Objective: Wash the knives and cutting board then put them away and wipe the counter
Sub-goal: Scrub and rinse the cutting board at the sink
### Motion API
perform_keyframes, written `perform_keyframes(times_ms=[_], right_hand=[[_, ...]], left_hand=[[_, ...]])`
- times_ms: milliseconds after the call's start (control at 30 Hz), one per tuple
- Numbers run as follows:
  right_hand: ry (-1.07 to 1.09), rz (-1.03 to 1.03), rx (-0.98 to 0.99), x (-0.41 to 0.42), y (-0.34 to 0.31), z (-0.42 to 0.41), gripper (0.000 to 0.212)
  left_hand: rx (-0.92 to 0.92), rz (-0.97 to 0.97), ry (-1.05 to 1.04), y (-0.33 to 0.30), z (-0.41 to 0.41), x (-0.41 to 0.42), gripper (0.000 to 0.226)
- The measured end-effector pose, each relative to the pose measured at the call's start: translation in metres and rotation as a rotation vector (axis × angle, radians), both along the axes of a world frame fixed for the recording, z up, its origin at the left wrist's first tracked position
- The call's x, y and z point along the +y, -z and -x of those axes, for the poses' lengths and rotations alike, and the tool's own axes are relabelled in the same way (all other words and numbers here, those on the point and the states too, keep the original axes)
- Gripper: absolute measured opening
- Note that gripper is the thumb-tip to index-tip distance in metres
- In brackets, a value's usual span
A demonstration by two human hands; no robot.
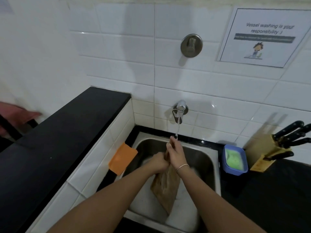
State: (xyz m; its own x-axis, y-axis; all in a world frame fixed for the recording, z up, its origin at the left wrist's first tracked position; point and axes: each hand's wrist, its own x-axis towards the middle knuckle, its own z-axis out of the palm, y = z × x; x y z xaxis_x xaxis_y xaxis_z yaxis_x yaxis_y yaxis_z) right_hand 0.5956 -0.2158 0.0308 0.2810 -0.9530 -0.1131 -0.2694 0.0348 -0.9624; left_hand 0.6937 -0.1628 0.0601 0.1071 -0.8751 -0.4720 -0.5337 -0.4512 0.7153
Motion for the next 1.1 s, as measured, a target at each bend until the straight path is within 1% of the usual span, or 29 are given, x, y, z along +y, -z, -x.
perform_keyframes(times_ms=[67, 100, 167, 267, 300, 333, 400, 467, 533, 567, 600, 633, 700, 733, 767, 800, 833, 900, 967, 1000, 1033, 1100], right_hand=[[-0.072, 0.056, 0.053, 0.004, -0.004, -0.002, 0.063], [-0.072, 0.086, 0.066, 0.005, -0.008, -0.006, 0.069], [0.013, 0.093, 0.020, 0.006, -0.026, -0.018, 0.074], [0.224, 0.038, -0.177, 0.006, -0.052, -0.030, 0.074], [0.274, 0.046, -0.207, 0.003, -0.054, -0.029, 0.076], [0.278, 0.067, -0.179, 0.000, -0.054, -0.027, 0.077], [0.200, 0.125, -0.027, -0.008, -0.053, -0.022, 0.078], [0.119, 0.180, 0.072, -0.018, -0.049, -0.018, 0.078], [0.066, 0.277, 0.129, -0.025, -0.039, -0.013, 0.068], [0.069, 0.327, 0.151, -0.028, -0.030, -0.010, 0.064], [0.116, 0.343, 0.169, -0.031, -0.020, -0.006, 0.062], [0.205, 0.308, 0.193, -0.037, -0.008, -0.001, 0.061], [0.424, 0.079, 0.256, -0.054, 0.009, 0.010, 0.068], [0.476, -0.019, 0.319, -0.059, 0.012, 0.014, 0.072], [0.470, -0.051, 0.388, -0.061, 0.010, 0.011, 0.069], [0.435, -0.009, 0.414, -0.059, 0.003, 0.005, 0.062], [0.391, 0.091, 0.399, -0.058, -0.007, -0.005, 0.058], [0.296, 0.310, 0.251, -0.054, -0.029, -0.024, 0.061], [0.229, 0.462, 0.143, -0.050, -0.040, -0.027, 0.065], [0.197, 0.489, 0.145, -0.053, -0.034, -0.021, 0.065], [0.183, 0.465, 0.171, -0.056, -0.024, -0.012, 0.065], [0.296, 0.232, 0.199, -0.062, -0.004, 0.002, 0.072]], left_hand=[[-0.072, 0.106, 0.085, -0.014, -0.003, -0.005, 0.024], [-0.117, 0.164, 0.130, -0.020, -0.005, -0.010, 0.027], [-0.165, 0.229, 0.191, -0.034, -0.012, -0.017, 0.029], [-0.170, 0.243, 0.230, -0.051, -0.025, -0.024, 0.027], [-0.159, 0.240, 0.238, -0.055, -0.029, -0.026, 0.025], [-0.138, 0.224, 0.245, -0.060, -0.032, -0.025, 0.023], [-0.095, 0.186, 0.258, -0.064, -0.038, -0.025, 0.022], [-0.052, 0.159, 0.256, -0.064, -0.042, -0.025, 0.022], [0.006, 0.150, 0.242, -0.065, -0.044, -0.024, 0.024], [0.040, 0.151, 0.234, -0.066, -0.045, -0.023, 0.025], [0.066, 0.153, 0.229, -0.069, -0.046, -0.022, 0.023], [0.092, 0.157, 0.224, -0.071, -0.048, -0.021, 0.022], [0.149, 0.167, 0.205, -0.075, -0.052, -0.019, 0.023], [0.182, 0.167, 0.186, -0.076, -0.055, -0.018, 0.025], [0.217, 0.162, 0.164, -0.076, -0.057, -0.018, 0.028], [0.247, 0.159, 0.150, -0.077, -0.059, -0.018, 0.031], [0.264, 0.158, 0.141, -0.077, -0.060, -0.018, 0.034], [0.278, 0.166, 0.148, -0.078, -0.060, -0.018, 0.038], [0.278, 0.174, 0.158, -0.080, -0.060, -0.017, 0.035], [0.276, 0.177, 0.159, -0.080, -0.060, -0.017, 0.028], [0.268, 0.182, 0.159, -0.079, -0.061, -0.016, 0.020], [0.246, 0.182, 0.163, -0.077, -0.063, -0.013, 0.007]])
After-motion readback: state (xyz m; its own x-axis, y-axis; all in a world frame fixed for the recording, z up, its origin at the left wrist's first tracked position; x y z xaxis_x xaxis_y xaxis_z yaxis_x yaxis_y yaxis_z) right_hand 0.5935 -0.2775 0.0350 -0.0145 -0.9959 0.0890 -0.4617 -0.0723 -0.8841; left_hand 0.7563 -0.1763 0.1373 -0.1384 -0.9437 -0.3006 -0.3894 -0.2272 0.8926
